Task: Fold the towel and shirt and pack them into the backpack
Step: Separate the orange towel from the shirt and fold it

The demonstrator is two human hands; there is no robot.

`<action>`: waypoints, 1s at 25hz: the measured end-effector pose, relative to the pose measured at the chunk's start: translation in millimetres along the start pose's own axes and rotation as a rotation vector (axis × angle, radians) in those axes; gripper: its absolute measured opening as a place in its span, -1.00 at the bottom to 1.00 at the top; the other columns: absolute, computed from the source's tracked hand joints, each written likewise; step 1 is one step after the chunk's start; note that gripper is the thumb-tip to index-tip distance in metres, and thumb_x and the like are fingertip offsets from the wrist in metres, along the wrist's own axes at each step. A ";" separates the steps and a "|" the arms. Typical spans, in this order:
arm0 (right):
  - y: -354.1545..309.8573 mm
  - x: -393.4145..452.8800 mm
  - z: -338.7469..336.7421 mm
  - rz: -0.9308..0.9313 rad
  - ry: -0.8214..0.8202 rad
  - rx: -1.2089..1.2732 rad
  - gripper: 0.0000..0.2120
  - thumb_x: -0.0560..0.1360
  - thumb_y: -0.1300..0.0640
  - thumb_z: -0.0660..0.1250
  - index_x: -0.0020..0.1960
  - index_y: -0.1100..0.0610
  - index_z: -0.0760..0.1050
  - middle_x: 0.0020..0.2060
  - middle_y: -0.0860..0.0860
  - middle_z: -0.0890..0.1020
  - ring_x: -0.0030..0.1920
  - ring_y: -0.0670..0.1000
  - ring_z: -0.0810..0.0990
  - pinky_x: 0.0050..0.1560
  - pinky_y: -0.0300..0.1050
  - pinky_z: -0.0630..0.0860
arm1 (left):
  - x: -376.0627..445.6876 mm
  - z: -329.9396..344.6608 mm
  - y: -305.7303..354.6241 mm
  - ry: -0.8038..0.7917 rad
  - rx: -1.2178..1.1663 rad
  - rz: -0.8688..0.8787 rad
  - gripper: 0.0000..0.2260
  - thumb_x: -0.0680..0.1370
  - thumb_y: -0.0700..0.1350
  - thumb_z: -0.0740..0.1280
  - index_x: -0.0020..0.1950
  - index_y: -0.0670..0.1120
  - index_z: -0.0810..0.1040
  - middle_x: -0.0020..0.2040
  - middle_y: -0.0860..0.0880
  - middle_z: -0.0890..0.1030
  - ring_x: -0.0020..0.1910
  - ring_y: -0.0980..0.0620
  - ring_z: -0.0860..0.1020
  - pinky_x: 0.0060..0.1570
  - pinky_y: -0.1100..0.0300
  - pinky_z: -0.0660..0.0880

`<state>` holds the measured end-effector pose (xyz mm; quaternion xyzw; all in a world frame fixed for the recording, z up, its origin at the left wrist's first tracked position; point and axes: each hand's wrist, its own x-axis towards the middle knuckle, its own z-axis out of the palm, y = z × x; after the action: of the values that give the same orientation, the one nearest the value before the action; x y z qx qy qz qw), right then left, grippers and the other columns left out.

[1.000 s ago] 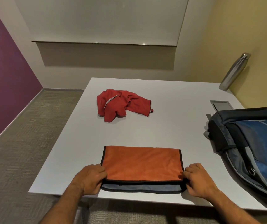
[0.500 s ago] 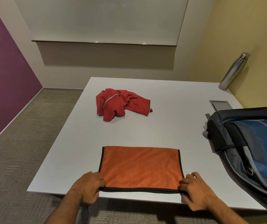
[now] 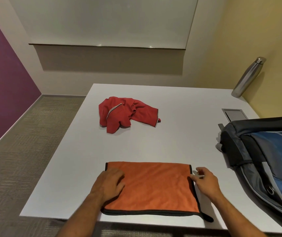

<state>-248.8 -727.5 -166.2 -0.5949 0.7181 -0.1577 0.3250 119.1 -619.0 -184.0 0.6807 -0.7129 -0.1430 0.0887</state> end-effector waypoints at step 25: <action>17.8 -28.3 5.9 0.437 -0.251 -0.135 -0.79 0.31 0.09 0.51 -0.10 0.13 0.64 -0.23 -0.01 0.66 -0.27 -0.10 0.60 -0.36 -0.30 0.48 | 200.5 62.9 222.6 -0.412 0.374 0.492 -0.65 0.54 -0.26 0.22 0.32 -0.08 0.39 0.28 -0.10 0.40 0.27 -0.11 0.33 0.19 0.01 0.31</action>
<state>-256.0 -695.2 -173.6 -0.4607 0.7926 0.0394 0.3976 -123.0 -806.3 -184.7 0.4502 -0.8720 -0.1187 -0.1508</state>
